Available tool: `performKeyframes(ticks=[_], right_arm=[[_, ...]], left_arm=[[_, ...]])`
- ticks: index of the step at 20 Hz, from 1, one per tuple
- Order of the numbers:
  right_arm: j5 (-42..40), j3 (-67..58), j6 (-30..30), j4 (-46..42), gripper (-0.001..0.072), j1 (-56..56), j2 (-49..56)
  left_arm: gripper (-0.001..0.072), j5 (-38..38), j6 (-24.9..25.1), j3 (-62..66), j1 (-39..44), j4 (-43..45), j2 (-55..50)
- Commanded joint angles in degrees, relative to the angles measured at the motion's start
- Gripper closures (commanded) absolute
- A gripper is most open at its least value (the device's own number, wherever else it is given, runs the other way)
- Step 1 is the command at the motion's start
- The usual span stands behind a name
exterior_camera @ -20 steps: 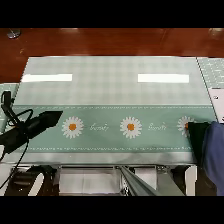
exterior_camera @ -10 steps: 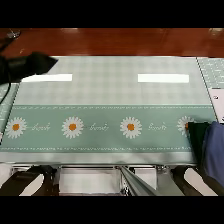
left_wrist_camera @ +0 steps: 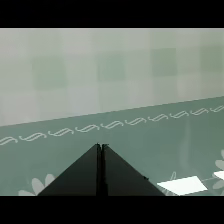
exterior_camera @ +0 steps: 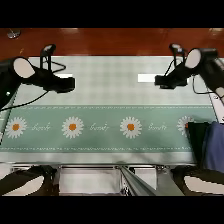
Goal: Fold the shirts.
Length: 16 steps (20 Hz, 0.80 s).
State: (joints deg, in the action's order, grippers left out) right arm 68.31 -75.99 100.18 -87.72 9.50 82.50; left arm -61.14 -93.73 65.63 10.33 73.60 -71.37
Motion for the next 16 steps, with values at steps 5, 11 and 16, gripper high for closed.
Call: performKeyframes(ticks=[5, 11, 16], right_arm=[[-4.02, 4.92, 1.57, -4.31, 0.0683, 1.64, 1.86], [-4.07, 4.92, 1.57, -4.31, 0.0683, 1.64, 1.86], [-4.07, 4.92, 1.57, -4.31, 0.0683, 1.64, 1.86]], left_arm=[[0.0681, 0.59, -1.55, -2.93, -3.21, 2.51, -0.92], [0.0682, 0.66, -1.55, -2.93, -3.21, 2.49, -1.40], [0.0681, 0.63, -1.55, -2.93, -3.21, 2.49, -1.40]])
